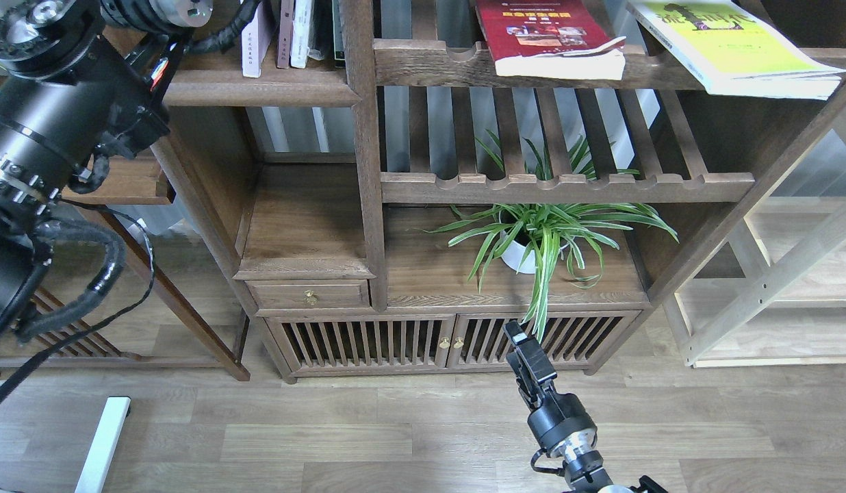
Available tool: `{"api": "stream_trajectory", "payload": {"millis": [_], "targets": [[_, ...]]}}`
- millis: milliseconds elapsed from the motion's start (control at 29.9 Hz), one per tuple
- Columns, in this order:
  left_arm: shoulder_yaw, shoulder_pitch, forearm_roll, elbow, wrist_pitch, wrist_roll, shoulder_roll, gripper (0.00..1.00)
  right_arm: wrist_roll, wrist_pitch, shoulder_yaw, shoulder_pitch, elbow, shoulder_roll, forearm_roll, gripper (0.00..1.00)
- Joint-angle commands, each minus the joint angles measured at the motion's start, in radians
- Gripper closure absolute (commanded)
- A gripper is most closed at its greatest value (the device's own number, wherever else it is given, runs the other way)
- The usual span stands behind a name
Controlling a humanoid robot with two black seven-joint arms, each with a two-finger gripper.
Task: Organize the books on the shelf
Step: 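Withdraw the left gripper down and away from the upper shelf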
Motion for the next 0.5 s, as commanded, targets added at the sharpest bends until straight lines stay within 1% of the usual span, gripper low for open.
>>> {"api": "stream_trajectory", "payload": {"millis": [0, 267, 468], "targets": [[-0.001, 0.004, 0.0, -0.039, 0.002, -0.001, 0.021, 0.57, 0.0, 0.0, -0.002, -0.001, 0.0, 0.0, 0.0, 0.01], [0.001, 0.039, -0.001, -0.154, 0.011, 0.01, 0.099, 0.56, 0.0, 0.0, -0.005, -0.001, 0.0, 0.0, 0.0, 0.01], [-0.003, 0.131, -0.003, -0.329, 0.019, 0.026, 0.202, 0.56, 0.0, 0.0, -0.005, -0.001, -0.001, 0.0, 0.0, 0.01]]}}
